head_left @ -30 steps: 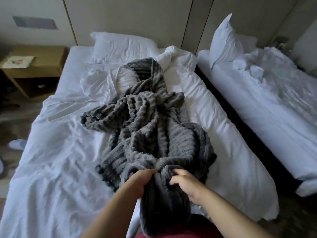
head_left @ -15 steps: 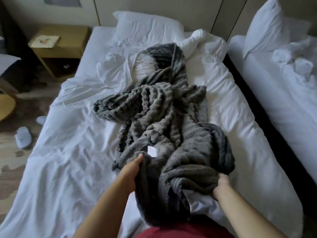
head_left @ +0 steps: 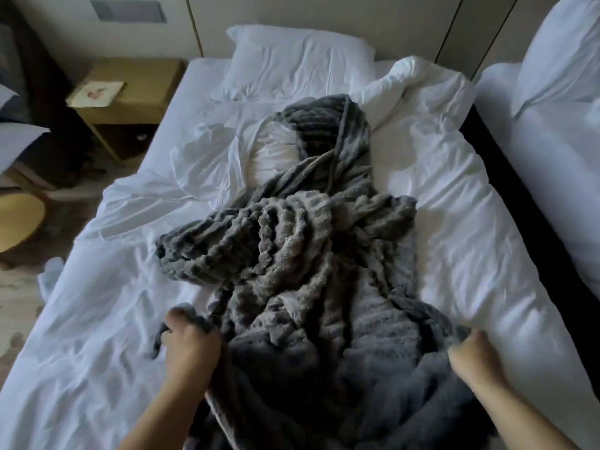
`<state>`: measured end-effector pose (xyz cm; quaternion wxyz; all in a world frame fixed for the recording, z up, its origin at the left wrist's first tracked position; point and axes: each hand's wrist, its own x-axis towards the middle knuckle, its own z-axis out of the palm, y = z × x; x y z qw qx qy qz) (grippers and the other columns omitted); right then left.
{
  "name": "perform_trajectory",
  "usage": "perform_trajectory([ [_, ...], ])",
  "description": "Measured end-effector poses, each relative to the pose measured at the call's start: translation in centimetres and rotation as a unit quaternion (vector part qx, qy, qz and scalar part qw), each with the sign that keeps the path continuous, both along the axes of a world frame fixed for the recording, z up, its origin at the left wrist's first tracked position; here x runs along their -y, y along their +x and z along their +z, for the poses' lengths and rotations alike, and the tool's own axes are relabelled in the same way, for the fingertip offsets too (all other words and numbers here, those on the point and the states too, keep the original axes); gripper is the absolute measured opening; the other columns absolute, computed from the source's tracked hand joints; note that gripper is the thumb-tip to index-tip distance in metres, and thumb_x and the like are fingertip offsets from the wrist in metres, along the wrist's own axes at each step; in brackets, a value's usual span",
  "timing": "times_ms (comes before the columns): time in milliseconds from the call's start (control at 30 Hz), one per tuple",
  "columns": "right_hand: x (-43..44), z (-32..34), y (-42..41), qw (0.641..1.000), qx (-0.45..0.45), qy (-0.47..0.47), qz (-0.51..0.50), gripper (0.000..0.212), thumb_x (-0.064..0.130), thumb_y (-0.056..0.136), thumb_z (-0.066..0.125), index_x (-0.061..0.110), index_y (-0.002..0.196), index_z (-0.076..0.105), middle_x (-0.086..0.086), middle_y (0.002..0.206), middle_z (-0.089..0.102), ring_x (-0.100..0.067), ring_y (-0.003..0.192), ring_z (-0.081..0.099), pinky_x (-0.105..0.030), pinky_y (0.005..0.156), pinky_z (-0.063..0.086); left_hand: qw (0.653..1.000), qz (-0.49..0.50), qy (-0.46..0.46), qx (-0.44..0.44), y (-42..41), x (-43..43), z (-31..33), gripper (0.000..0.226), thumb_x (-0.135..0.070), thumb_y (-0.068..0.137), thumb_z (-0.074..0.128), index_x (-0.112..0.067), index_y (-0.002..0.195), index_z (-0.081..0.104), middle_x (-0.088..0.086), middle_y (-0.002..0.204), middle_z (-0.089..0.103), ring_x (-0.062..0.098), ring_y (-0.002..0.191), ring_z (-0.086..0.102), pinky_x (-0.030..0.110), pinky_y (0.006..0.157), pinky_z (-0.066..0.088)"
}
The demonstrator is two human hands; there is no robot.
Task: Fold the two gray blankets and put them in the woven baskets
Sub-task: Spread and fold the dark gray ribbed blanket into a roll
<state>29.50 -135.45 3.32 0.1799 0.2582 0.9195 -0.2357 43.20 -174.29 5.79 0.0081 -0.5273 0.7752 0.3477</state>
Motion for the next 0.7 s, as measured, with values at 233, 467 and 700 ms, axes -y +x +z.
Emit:
perform_trajectory([
  [233, 9.9, -8.7, -12.9, 0.975, 0.064, 0.01, 0.212, 0.123, 0.043, 0.07, 0.081, 0.024, 0.153, -0.007, -0.021, 0.145, 0.041, -0.036, 0.126, 0.048, -0.036, 0.094, 0.044, 0.972, -0.221, -0.018, 0.071, -15.4, -0.5, -9.0, 0.127, -0.057, 0.06, 0.081, -0.037, 0.15, -0.007, 0.026, 0.122, 0.057, 0.038, 0.109, 0.058, 0.034, 0.088, 0.046],
  [467, 14.1, -19.8, -11.0, 0.901, 0.15, 0.202, 0.353, 0.041, 0.019, 0.093, 0.048, 0.01, 0.133, 0.051, -0.018, 0.14, 0.047, -0.032, 0.126, 0.05, -0.037, 0.097, 0.047, 0.862, -0.386, -0.049, 0.325, -13.3, -4.9, -22.8, 0.033, -0.017, 0.095, 0.045, -0.014, 0.124, 0.061, 0.004, 0.127, 0.062, 0.023, 0.117, 0.058, 0.034, 0.085, 0.049],
  [700, 11.7, -17.8, -6.8, 0.889, 0.235, 0.088, 0.382, 0.04, 0.031, 0.081, 0.058, 0.01, 0.114, 0.064, -0.018, 0.118, 0.064, -0.031, 0.104, 0.063, -0.023, 0.076, 0.044, 0.767, -0.523, -0.033, 0.369, -11.4, -4.5, -20.8, 0.038, -0.021, 0.092, 0.047, -0.014, 0.127, 0.059, 0.005, 0.129, 0.06, 0.025, 0.121, 0.056, 0.037, 0.096, 0.049],
])
